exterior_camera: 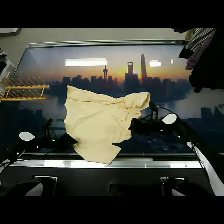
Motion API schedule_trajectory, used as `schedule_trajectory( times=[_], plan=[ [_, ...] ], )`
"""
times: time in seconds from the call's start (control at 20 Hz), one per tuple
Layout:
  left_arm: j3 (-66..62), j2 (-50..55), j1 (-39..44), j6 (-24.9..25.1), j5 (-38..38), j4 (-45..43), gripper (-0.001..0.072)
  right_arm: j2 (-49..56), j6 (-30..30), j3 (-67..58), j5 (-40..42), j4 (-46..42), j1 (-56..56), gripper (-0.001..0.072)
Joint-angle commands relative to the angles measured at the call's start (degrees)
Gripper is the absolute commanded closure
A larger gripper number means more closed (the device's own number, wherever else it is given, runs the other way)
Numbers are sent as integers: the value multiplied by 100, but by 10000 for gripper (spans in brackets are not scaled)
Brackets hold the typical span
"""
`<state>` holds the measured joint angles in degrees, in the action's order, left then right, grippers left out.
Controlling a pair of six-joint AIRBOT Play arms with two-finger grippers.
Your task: Fold the clothes and pants, and hang the long-sleeved shirts on hangers.
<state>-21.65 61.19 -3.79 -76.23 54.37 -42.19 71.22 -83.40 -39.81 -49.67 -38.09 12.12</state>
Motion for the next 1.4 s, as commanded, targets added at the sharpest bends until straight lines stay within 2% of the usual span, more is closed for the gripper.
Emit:
schedule_trajectory(
  times=[0.0,0.05,0.15,0.25,0.5,0.6,0.8,0.95,1.05,1.2,1.35],
  plan=[
    [-13,37,72,2,-118,125,592,-179,0,0,4,2,4,679],
    [-35,31,72,107,-107,192,693,-234,4,0,-17,2,4,679],
    [-205,11,72,514,-81,608,695,-446,157,0,-44,52,4,680],
    [-667,-66,72,868,-87,1045,696,-787,984,-76,39,326,2,681],
    [-3292,-345,63,813,452,1047,696,-1665,1110,-1493,-111,184,-9,681],
    [-4555,-538,66,372,713,601,697,-2081,916,-2339,-297,-11,-9,681],
    [-6649,-1257,63,-822,1163,-1086,697,-2951,356,-3995,-916,-184,-9,681],
    [-7427,-1965,63,-1746,1250,-2194,697,-3475,-476,-4979,-1191,-492,-9,681],
    [-7501,-2382,63,-2173,1263,-2675,696,-3661,-951,-5370,-1239,-833,-9,681],
    [-7495,-2603,63,-2288,1502,-2944,696,-3672,-1200,-5528,-1276,-1285,-9,681],
    [-7344,-2339,66,-2286,1845,-2940,696,-3200,-1390,-5528,-1698,-1864,-9,680]
  ],
)
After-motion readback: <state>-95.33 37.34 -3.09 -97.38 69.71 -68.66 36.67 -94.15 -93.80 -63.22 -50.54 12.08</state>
